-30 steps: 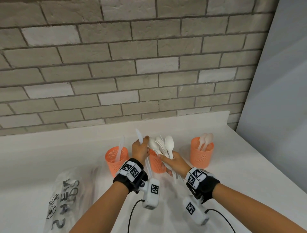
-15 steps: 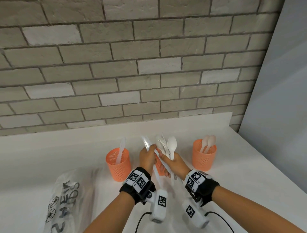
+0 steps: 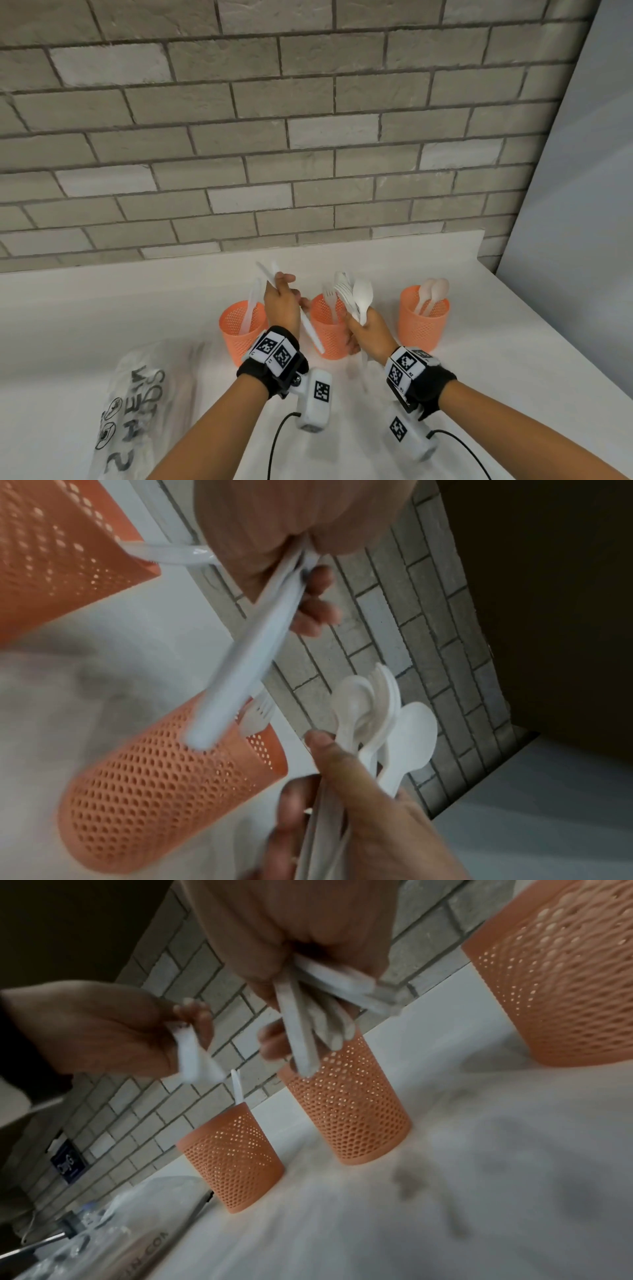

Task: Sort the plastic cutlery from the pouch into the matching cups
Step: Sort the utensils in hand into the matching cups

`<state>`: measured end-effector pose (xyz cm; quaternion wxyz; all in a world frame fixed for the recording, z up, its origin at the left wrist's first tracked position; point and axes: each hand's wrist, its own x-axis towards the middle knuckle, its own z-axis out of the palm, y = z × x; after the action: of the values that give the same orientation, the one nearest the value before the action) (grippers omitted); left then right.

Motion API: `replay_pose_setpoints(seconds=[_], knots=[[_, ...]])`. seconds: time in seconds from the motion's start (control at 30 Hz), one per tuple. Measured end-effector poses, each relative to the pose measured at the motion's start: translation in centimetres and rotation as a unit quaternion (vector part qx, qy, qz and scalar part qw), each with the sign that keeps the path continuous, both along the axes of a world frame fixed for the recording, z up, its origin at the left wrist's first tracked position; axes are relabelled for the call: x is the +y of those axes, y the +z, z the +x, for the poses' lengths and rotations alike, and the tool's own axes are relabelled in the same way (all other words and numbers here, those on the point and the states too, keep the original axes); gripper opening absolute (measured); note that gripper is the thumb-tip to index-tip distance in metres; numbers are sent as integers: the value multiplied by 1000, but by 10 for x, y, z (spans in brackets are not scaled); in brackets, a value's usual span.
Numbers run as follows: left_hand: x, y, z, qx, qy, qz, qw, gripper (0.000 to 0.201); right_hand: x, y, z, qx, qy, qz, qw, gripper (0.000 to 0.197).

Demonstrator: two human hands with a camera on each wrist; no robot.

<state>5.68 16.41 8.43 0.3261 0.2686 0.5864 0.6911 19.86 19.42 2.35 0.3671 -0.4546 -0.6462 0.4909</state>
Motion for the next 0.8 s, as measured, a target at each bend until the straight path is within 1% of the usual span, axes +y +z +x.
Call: replay_pose_setpoints(seconds=[0.1, 0.17, 0.23, 0.33, 0.47, 0.67, 0.8], knots=[[2, 3, 2, 65, -46, -47, 996, 18, -1, -2, 1, -66, -7, 57, 996, 11], [1, 4, 6, 93, -69, -69, 991, 11, -2, -2, 1, -98, -10, 99, 990, 31], [0, 3, 11, 112, -82, -74, 988, 12, -4, -2, 1, -121, -12, 119, 985, 45], [-2, 0, 19, 157, -73, -63, 983, 13, -8, 0, 1, -165, -8, 137, 977, 53], [-4, -4, 23, 218, -58, -61, 972, 12, -11, 1, 0, -200, 5, 150, 968, 56], [0, -4, 20, 229, -66, -103, 966, 16, -14, 3, 4, -242, 22, 164, 956, 57], [4, -5, 19, 211, -92, -117, 966, 19, -17, 6, 6, -265, 30, 174, 948, 58]])
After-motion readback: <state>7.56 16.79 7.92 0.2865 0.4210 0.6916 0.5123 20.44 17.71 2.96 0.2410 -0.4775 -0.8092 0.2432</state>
